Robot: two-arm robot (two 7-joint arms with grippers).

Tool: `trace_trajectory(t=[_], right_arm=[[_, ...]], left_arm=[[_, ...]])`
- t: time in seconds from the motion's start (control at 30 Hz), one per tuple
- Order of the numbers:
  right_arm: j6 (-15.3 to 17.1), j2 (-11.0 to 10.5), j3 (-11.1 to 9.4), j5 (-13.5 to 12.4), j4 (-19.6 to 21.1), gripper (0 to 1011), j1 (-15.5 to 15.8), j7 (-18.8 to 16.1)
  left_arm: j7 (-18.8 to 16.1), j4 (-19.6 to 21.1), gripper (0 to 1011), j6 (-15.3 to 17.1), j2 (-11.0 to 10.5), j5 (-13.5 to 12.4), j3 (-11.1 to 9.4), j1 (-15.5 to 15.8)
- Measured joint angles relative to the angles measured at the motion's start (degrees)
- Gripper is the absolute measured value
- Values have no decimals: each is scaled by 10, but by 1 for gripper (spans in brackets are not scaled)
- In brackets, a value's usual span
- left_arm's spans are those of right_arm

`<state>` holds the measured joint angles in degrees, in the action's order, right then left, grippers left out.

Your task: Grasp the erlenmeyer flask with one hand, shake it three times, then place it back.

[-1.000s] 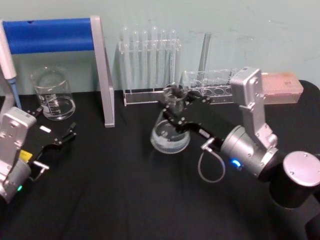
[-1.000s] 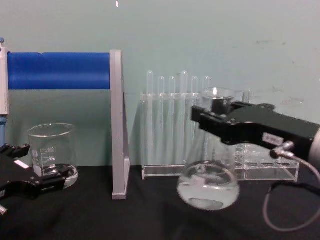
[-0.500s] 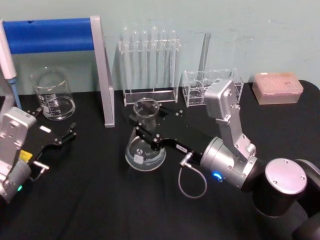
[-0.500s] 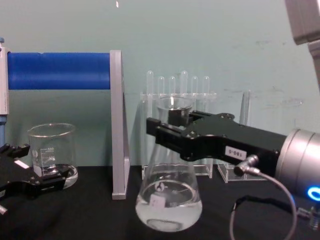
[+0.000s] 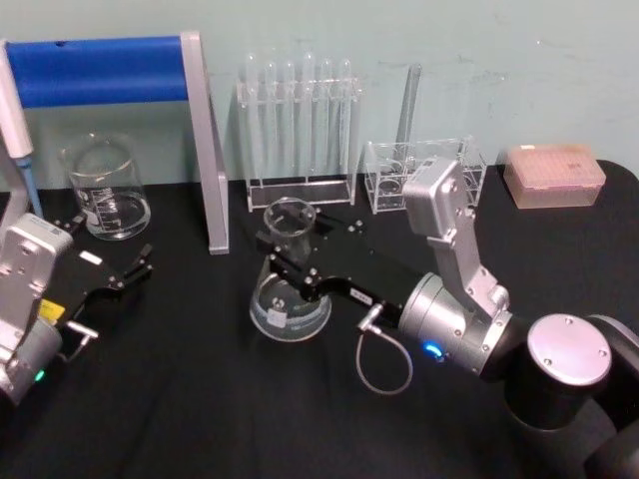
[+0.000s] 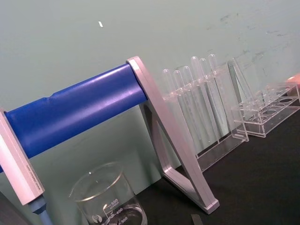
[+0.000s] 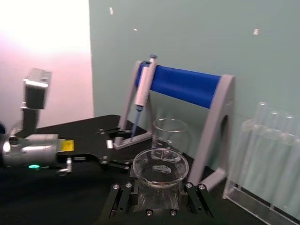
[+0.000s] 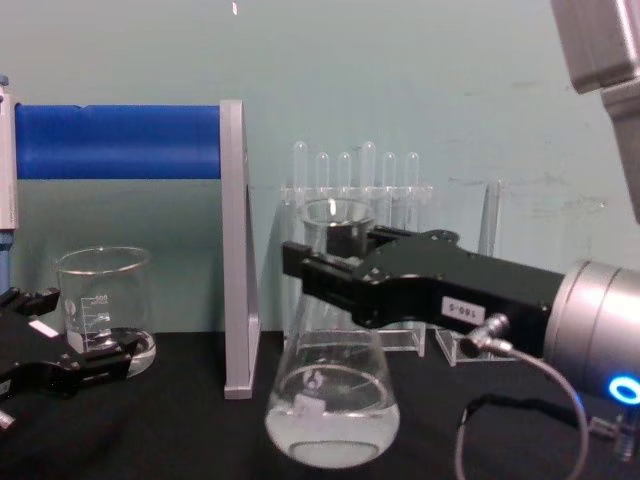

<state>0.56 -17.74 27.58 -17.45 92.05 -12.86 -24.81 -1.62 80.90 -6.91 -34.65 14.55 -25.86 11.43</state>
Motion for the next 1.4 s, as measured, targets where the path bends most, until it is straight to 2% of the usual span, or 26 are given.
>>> trace_trajectory(t=[0.4,0.73,0.93,1.13,1.4], right_arm=[[-3,-8,-40,3,-15,449,-6,36],[-7,-13,-94,9,-29,449,-4,71],[-7,-14,-119,14,-34,449,2,85],[-7,-14,-140,18,-37,449,9,94],[-4,-11,-158,23,-37,449,15,98]], left_arm=[[0,0,1001,0,0,0,0,0],[0,0,1001,0,0,0,0,0],[0,0,1001,0,0,0,0,0],[0,0,1001,0,0,0,0,0],[0,0,1001,0,0,0,0,0]])
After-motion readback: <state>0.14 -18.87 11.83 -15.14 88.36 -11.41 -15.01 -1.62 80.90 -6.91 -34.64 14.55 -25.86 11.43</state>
